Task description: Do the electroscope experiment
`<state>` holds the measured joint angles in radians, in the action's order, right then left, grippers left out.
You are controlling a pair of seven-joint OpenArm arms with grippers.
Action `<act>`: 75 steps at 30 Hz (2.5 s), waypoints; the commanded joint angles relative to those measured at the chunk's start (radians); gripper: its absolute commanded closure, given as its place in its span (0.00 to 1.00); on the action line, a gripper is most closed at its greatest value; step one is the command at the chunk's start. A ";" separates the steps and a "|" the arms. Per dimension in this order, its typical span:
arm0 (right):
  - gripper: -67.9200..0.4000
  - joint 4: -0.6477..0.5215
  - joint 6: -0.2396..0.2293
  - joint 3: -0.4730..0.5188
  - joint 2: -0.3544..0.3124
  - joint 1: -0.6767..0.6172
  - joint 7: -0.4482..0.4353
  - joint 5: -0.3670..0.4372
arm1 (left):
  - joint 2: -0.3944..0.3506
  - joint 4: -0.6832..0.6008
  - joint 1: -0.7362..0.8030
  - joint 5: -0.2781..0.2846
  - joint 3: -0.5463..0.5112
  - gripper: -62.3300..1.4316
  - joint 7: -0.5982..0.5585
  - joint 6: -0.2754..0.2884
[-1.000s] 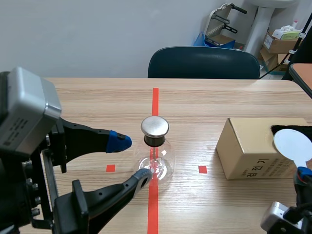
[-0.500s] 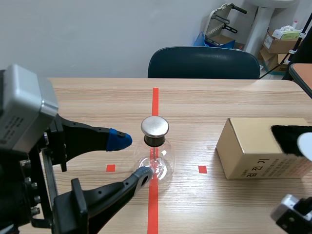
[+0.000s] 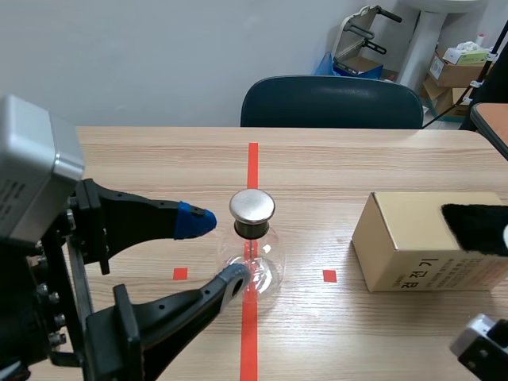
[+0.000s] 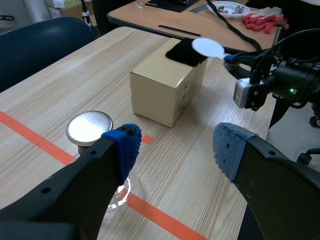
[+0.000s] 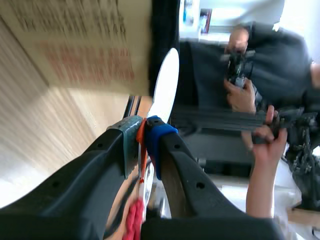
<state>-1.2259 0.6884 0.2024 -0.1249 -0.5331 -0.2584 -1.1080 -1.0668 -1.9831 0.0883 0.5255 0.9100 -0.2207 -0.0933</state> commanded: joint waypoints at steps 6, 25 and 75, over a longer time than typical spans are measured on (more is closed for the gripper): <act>0.98 -0.026 0.006 -0.021 -0.017 0.001 -0.192 -0.006 | 0.005 -0.028 0.000 0.006 -0.002 0.44 -0.018 0.002; 0.98 -0.035 0.000 -0.072 -0.058 -0.010 0.059 0.011 | 0.005 -0.028 0.000 0.005 -0.002 0.44 -0.014 0.002; 0.98 -0.061 0.000 -0.100 -0.080 -0.032 0.023 0.024 | 0.005 -0.028 0.000 -0.013 -0.003 0.44 -0.014 -0.015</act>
<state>-1.2636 0.6830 0.0933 -0.1886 -0.5659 -0.2802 -1.0931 -1.0668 -1.9831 0.0887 0.5163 0.9100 -0.2173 -0.1043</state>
